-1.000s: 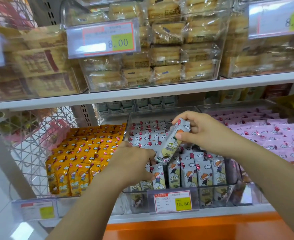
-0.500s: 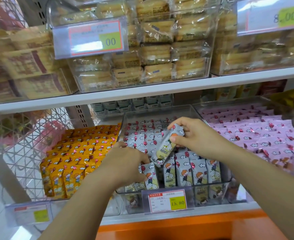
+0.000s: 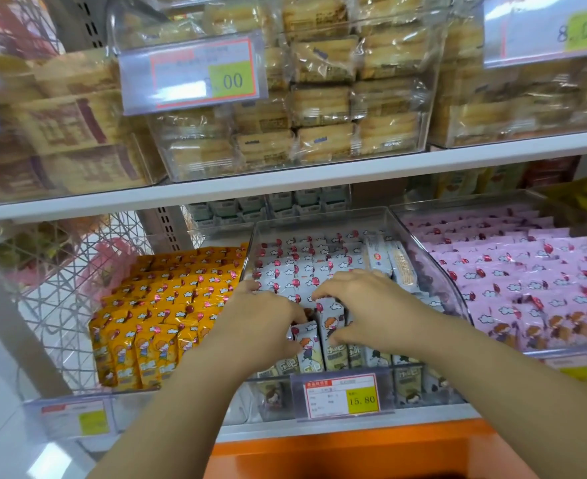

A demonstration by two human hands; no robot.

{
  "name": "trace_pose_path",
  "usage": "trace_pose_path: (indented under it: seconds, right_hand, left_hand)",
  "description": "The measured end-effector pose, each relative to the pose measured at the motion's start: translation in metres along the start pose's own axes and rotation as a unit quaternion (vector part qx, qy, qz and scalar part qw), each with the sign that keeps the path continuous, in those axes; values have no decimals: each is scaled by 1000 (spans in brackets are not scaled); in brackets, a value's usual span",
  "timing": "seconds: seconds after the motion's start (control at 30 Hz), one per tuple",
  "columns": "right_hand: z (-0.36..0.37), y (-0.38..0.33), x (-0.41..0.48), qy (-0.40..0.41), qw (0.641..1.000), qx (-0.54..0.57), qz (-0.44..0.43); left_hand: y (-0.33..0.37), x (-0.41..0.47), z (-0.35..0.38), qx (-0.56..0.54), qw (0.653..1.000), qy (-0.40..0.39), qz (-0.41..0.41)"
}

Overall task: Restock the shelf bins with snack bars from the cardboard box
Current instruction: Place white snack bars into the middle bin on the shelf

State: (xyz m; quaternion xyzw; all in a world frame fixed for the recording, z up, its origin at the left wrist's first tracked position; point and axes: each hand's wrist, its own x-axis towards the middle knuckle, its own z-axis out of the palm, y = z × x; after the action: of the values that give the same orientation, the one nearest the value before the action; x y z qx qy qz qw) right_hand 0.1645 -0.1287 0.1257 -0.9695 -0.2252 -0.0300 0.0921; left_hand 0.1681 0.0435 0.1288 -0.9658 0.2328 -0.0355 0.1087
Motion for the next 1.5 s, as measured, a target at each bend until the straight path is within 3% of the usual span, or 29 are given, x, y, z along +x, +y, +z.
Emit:
trace_pose_path:
  seconds: [0.27,0.43,0.53,0.67,0.83,1.0,1.23,1.4,1.5]
  right_hand:
    - [19,-9,7,32,992,-125,-1]
    - [13,-3,7,18,999,-51,9]
    - [-11,5,-3,56,997,23,38]
    - [-27,24,-12,134,985,-53,90]
    - [-14,31,-10,39,984,-112,132]
    - [-20,32,-4,41,984,-99,142]
    - [-32,33,-9,143,974,101,143]
    - [-53,25,-17,168,922,329,112]
    - [-56,24,-19,159,898,396,105]
  left_hand:
    - [0,4,2,-7,1000,28,0]
    - [1,5,5,-3,999,39,-5]
    - [-1,6,5,-32,999,39,-13]
    - [-3,9,0,-85,995,53,-22]
    - [6,12,-3,-153,984,85,-39]
    - [9,14,-1,-202,973,99,-51]
    - [9,14,-2,-271,953,121,-54]
    - [9,12,-9,-310,925,219,-31]
    - [9,11,-12,-347,910,228,-4]
